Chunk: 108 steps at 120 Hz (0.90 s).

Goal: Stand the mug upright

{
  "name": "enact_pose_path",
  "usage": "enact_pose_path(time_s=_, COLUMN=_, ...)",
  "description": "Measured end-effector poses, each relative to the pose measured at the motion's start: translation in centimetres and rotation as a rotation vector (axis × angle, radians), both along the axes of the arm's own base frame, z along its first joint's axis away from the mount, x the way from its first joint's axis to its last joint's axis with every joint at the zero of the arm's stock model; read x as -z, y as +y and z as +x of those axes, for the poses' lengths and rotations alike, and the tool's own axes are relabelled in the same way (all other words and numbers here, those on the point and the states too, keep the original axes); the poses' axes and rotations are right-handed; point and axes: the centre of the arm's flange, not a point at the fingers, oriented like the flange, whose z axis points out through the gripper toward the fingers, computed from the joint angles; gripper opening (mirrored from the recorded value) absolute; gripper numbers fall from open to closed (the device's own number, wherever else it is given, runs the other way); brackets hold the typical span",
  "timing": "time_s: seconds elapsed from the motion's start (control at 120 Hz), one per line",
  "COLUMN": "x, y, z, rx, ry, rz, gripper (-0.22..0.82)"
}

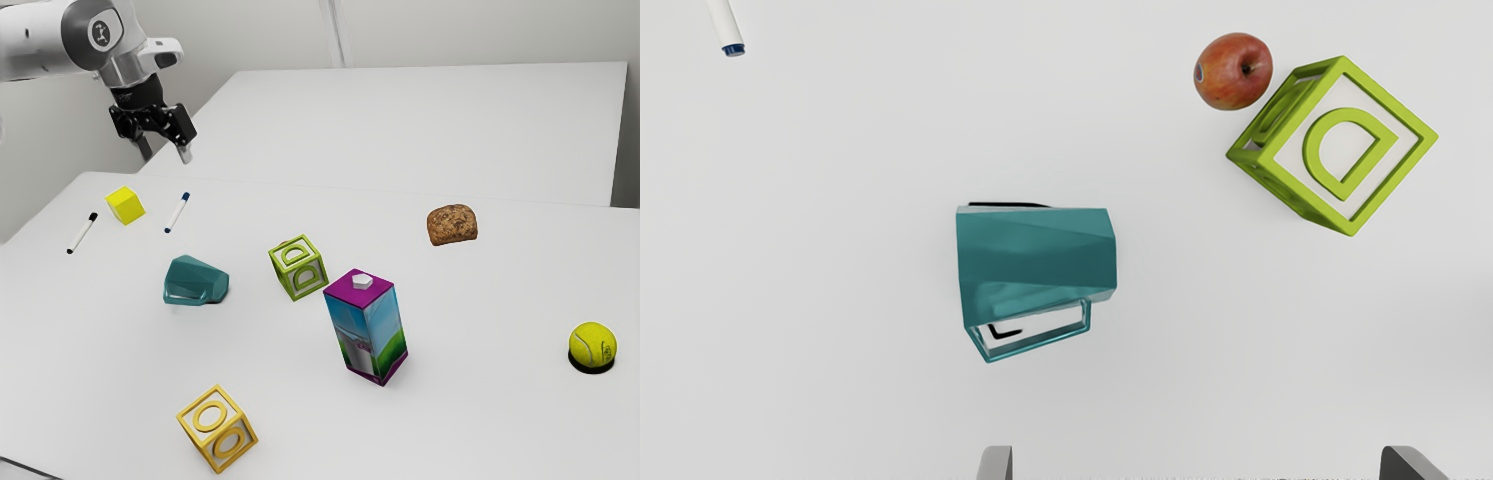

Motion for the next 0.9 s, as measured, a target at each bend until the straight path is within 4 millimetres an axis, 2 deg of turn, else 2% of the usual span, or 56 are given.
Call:
enact_pose_path(time_s=0.167, x=0.1, y=0.0, z=-0.1, rx=0.012, ry=0.005, rz=-0.001, gripper=0.60)
enact_pose_path(time_s=0.3, x=1.5, y=0.2, z=-0.5, rx=0.015, ry=0.038, rz=-0.008, gripper=0.60)
enact_pose_path(time_s=0.4, x=1.6, y=0.8, z=-1.0, rx=0.008, ry=0.037, rz=-0.041, gripper=0.60)
enact_pose_path(time_s=0.458, x=2.1, y=2.7, z=-1.4, rx=-0.017, ry=0.037, rz=-0.089, gripper=0.60)
enact_pose_path(time_s=0.575, x=2.7, y=8.5, z=-2.8, rx=-0.088, ry=0.011, rz=-0.204, gripper=0.60)
enact_pose_path(time_s=0.633, x=3.2, y=10.3, z=-3.2, rx=-0.098, ry=-0.003, rz=-0.253, gripper=0.60)
enact_pose_path(time_s=0.7, x=5.3, y=11.8, z=-2.7, rx=-0.100, ry=0.002, rz=-0.319, gripper=0.60)
enact_pose_path(time_s=0.9, x=13.4, y=16.3, z=-1.6, rx=-0.113, ry=0.037, rz=-0.479, gripper=0.60)
